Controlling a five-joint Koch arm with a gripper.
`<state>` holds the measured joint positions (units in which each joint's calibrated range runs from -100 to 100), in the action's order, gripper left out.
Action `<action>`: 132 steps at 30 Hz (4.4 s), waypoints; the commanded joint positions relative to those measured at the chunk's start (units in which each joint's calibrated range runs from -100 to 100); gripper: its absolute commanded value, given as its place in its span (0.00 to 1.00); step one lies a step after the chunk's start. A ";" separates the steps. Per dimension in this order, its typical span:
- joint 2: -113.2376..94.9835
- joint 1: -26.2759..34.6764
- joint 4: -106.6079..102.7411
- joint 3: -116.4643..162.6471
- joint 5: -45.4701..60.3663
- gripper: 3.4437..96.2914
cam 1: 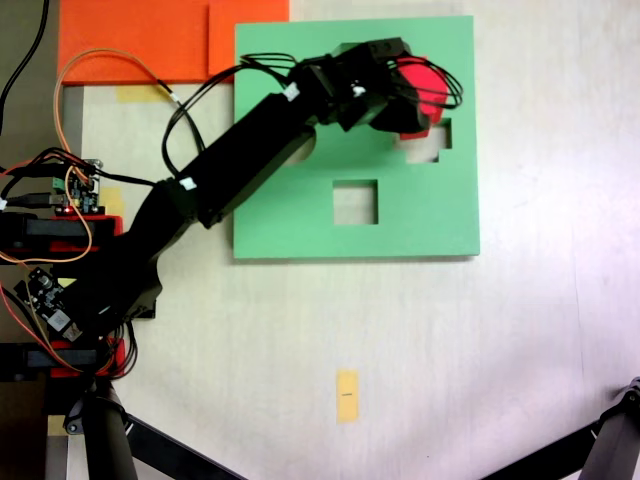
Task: Put the cross columnar block into the corresponding hole
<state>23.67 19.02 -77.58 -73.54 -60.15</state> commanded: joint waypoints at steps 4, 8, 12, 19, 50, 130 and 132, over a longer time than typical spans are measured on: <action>-1.46 -2.15 4.93 -3.83 2.34 0.43; 1.61 -2.25 4.83 -3.83 2.15 0.43; 5.10 -1.66 4.83 -3.83 1.22 0.43; 8.04 -1.07 4.83 -3.83 1.17 0.43; 7.48 -0.44 9.84 -3.83 6.50 0.43; 10.41 -1.12 10.90 -3.93 2.74 0.44; 10.55 -0.98 10.90 -3.93 2.69 0.44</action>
<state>35.84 17.61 -70.44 -74.03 -57.61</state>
